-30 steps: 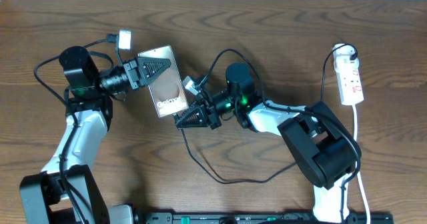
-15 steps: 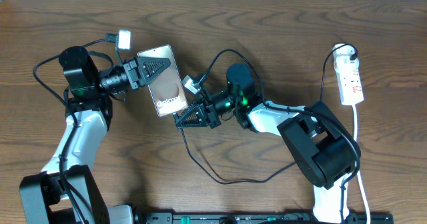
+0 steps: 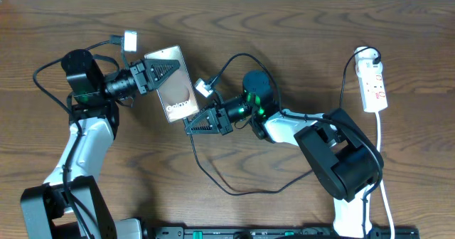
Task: Plug charger to phone and switch on socket
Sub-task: 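Push the connector into the phone's bottom port with the right gripper, then open the right gripper and withdraw it from the phone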
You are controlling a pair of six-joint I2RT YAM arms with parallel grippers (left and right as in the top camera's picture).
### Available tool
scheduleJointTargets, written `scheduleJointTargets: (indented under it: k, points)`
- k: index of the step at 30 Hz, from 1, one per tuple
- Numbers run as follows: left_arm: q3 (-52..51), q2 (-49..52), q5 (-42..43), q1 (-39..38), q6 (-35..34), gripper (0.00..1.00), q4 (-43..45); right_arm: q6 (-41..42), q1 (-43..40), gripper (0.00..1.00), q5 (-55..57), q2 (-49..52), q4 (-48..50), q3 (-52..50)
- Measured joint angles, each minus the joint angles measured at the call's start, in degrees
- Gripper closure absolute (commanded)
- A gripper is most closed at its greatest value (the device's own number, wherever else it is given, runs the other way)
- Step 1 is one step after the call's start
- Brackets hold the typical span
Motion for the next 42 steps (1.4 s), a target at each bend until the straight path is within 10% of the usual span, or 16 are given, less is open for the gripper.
scheduleJointTargets:
  k: [13,15,20,33,42]
  points:
    - [0.11,0.00,-0.11,0.11,-0.02,0.92,0.37,2.51,0.15,0.99,1.49,0.02,3.78,-0.52]
    - [0.11,0.00,-0.09,0.11,-0.02,0.93,0.37,2.71,0.15,0.82,1.51,0.02,3.76,-0.52]
    - [-0.09,0.00,1.31,0.15,0.37,0.92,-0.63,3.19,-0.04,0.01,5.20,0.00,4.74,-0.09]
    - [-0.11,0.00,1.77,4.57,0.39,0.93,-2.05,3.23,-1.36,0.01,7.43,0.00,5.53,0.31]
    - [-0.31,0.02,-6.56,15.13,2.16,0.93,-19.93,4.04,-8.68,0.01,8.26,0.00,-1.57,0.39]
